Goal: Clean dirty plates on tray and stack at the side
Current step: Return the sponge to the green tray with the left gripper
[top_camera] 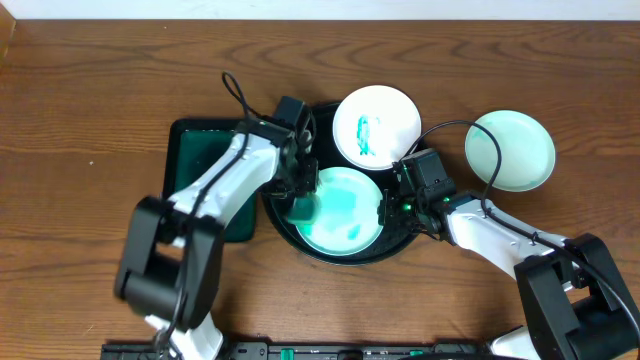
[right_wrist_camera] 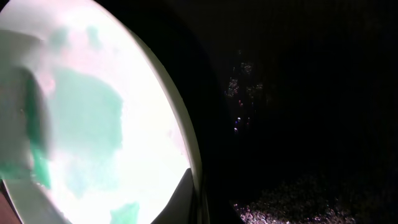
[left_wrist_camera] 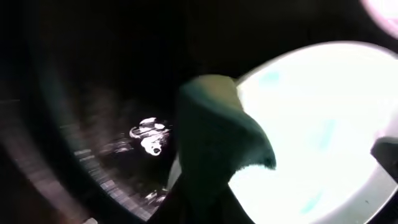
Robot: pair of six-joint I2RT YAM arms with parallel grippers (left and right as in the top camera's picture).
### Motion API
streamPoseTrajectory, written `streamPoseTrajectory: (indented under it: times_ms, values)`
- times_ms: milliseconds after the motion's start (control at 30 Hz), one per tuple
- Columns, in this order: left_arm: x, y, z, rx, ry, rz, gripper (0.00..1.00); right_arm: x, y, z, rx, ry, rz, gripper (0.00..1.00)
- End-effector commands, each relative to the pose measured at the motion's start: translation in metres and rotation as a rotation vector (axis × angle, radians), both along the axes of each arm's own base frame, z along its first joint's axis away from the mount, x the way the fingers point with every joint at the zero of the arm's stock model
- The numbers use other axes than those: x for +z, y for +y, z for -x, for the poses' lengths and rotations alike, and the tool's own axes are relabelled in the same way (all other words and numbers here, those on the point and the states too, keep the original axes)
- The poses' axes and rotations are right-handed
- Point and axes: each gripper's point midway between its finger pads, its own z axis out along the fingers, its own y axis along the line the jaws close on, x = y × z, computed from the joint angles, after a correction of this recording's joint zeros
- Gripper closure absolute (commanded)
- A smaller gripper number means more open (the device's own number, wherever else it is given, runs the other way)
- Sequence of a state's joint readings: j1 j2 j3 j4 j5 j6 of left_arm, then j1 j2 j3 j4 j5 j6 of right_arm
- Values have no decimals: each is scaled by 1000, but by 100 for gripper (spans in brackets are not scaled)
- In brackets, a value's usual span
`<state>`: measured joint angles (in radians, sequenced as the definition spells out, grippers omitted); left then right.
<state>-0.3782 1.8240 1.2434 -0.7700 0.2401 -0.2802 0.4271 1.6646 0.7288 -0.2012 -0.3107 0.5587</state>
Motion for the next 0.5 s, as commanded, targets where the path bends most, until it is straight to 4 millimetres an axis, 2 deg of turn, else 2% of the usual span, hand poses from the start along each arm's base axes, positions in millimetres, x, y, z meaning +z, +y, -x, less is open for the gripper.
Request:
streamPoseTrajectory:
  times_ms: [0, 133, 233, 367, 467]
  values:
    - [38, 21, -13, 36, -125, -57, 93, -28, -13, 21, 18, 72, 87, 99]
    - [56, 38, -18, 84, -182, -88, 93, -28, -13, 21, 20, 72, 87, 99]
    - [60, 54, -21, 131, -184, -93, 93, -27, -11, 23, 24, 78, 79, 99]
    - [58, 94, -26, 259, -161, -125, 93, -21, -9, 24, 60, 69, 68, 99]
    - [58, 124, -30, 345, -153, -132, 93, -6, -7, 20, 106, 28, 72, 99]
